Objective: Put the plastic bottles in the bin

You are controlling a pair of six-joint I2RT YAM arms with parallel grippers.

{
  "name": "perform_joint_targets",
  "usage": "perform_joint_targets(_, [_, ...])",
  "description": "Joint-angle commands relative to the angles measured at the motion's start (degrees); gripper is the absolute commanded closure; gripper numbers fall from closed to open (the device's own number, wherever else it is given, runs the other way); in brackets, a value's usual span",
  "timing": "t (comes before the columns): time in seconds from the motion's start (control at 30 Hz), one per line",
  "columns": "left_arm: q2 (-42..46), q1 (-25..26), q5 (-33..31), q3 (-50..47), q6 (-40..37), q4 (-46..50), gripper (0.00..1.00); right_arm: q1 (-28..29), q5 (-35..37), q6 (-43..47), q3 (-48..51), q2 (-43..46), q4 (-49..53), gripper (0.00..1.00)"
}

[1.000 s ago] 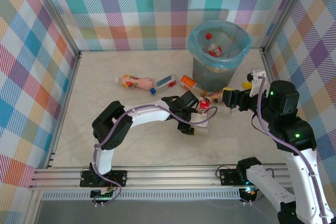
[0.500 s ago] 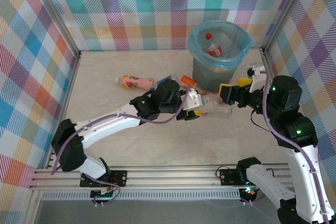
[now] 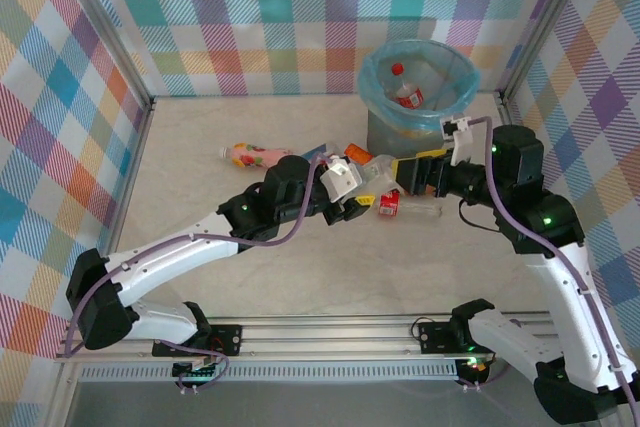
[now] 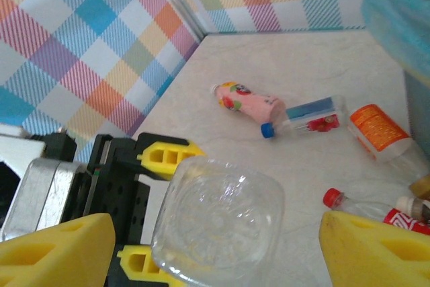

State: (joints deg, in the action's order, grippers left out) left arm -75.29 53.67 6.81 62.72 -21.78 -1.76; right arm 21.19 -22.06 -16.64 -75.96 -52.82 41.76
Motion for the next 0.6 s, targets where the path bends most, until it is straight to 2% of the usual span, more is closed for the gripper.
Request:
perform_joint_targets(0.0, [2.24, -0.70, -0.70, -0.31, 1.15, -2.20, 0.43, 3.21, 1.86, -1.25, -1.64, -1.08, -0.98, 0.20])
perform_joint_targets(0.2, [3.28, -0.67, -0.66, -0.43, 0.95, -2.64, 0.43, 8.51, 8.44, -1.02, -2.40, -3.37, 0.29, 0.20])
perform_joint_targets(0.4, [4.23, -0.67, -1.14, -0.87, 0.78, -2.14, 0.44, 11.12, 9.08, -1.39, -3.09, -5.83, 0.17, 0.21])
perform_joint_targets(0.57, [4.53, -0.67, -2.14, -0.98, 0.34, -1.27, 0.43, 11.84, 9.19, -1.39, -3.74, -6.60, -0.14, 0.30])
